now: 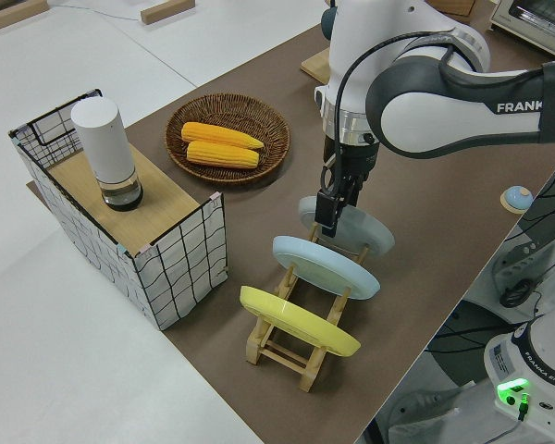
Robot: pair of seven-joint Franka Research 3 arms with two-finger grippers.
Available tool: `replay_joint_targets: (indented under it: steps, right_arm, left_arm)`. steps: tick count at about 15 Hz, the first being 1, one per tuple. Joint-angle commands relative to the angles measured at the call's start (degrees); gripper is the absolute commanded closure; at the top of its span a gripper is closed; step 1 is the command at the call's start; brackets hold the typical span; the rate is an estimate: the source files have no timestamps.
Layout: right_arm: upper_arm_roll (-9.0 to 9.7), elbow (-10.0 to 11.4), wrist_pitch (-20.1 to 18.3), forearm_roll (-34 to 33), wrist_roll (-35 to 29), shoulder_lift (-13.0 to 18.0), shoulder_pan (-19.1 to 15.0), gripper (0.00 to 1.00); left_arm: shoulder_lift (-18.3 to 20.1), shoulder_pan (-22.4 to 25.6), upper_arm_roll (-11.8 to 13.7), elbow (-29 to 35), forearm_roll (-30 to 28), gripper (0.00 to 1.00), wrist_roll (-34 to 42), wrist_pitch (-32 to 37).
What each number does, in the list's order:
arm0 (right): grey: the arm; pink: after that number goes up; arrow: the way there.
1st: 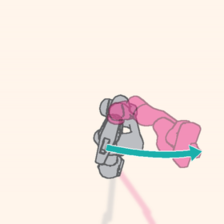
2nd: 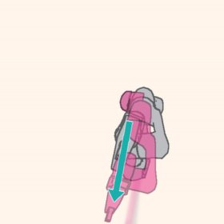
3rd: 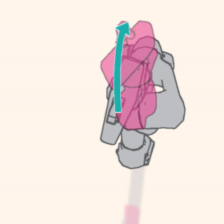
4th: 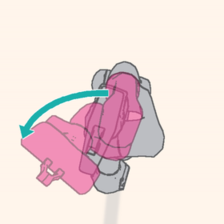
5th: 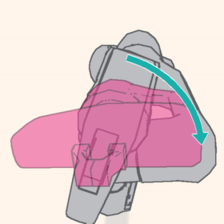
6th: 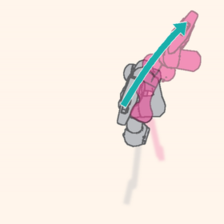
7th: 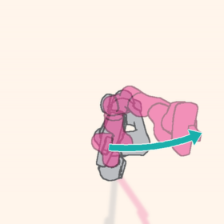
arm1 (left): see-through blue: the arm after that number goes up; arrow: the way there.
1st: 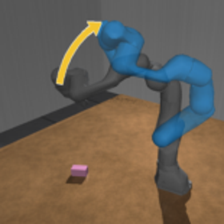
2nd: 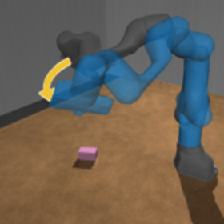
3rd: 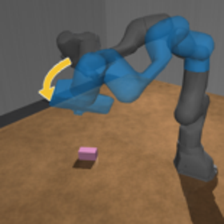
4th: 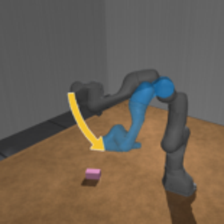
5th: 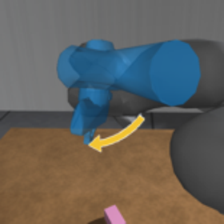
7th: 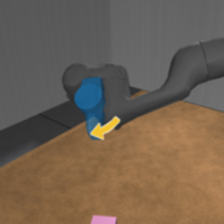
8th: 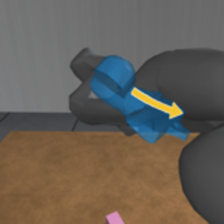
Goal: Pick gray plate from low plate rack and place it on table with left arm
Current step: 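Grasp the rim of the front gray plate with the left gripper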
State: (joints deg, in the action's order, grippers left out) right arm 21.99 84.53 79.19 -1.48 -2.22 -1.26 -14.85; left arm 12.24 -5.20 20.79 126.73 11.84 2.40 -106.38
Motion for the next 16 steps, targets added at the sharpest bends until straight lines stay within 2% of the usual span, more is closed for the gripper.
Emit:
replay_joint_targets:
  steps: [1,4,5,8,16]
  right_arm:
    - [1.13,-0.4,-0.6,-0.3,-0.7,0.1,-1.3,0.017]
    - [1.13,-0.4,-0.6,-0.3,-0.7,0.1,-1.3,0.017]
    - [1.21,-0.4,-0.6,-0.3,-0.7,0.1,-1.3,0.017]
    - [1.21,-0.3,-0.6,-0.3,-0.7,0.1,-1.3,0.017]
    - [1.21,-0.4,-0.6,-0.3,-0.7,0.1,-1.3,0.017]
  left_arm:
    - [1.1,-1.6,0.7,2.8,-3.0,0.49,0.4,-2.0]
    - [0.9,-1.7,0.7,3.6,-3.1,0.78,0.1,-2.7]
    - [1.0,-1.7,0.7,3.6,-3.1,0.82,0.0,-2.6]
    - [0.9,-1.7,0.7,3.5,-3.0,0.87,0.1,-2.6]
    - [1.5,-2.3,0.7,2.0,-2.8,0.90,0.1,-1.5]
